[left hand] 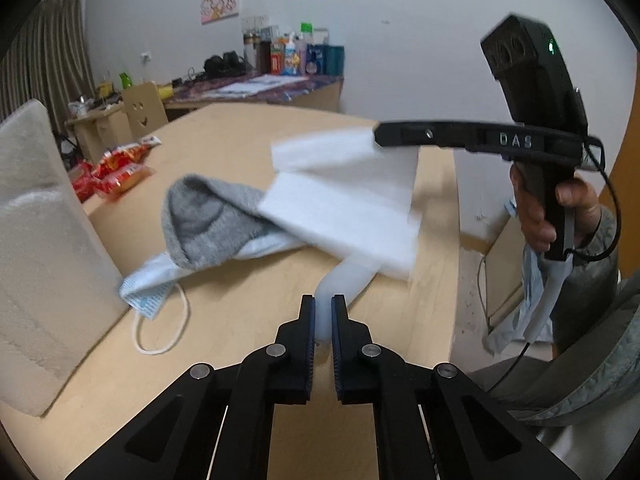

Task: Organize soft objects

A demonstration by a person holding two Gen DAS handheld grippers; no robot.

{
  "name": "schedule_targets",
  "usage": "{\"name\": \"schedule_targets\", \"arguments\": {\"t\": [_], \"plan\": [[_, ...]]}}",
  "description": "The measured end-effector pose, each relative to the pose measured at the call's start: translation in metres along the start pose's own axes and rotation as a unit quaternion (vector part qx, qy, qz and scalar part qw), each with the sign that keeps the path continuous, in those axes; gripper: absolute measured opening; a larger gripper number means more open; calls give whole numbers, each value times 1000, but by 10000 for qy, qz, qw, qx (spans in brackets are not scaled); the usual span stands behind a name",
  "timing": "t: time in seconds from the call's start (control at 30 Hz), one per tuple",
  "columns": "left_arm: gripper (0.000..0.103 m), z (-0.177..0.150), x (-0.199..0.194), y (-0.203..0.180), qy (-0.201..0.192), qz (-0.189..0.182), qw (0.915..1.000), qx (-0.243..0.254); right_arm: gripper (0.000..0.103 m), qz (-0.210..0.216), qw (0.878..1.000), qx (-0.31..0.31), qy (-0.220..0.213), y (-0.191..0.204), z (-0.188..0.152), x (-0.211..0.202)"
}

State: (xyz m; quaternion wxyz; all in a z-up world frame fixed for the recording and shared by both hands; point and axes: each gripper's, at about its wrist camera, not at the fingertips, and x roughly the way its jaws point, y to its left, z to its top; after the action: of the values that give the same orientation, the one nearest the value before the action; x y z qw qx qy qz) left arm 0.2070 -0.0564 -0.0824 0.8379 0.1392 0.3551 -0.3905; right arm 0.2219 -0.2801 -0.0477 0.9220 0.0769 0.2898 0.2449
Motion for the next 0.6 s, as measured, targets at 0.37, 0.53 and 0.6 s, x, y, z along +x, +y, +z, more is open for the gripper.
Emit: {"name": "schedule_targets", "arguments": {"t": [0.37, 0.53, 0.6], "plan": [[8, -11, -69, 28, -579, 862, 9917, -764, 40, -136, 9989, -372, 239, 10, -14, -1], [8, -32, -85, 34, -646, 1210, 9834, -1187, 69, -55, 9977, -524, 437, 28, -23, 16], [8, -40, -88, 32, -660, 1316, 9814, -1234, 70, -88, 9967, -575, 564, 33, -24, 24]]}}
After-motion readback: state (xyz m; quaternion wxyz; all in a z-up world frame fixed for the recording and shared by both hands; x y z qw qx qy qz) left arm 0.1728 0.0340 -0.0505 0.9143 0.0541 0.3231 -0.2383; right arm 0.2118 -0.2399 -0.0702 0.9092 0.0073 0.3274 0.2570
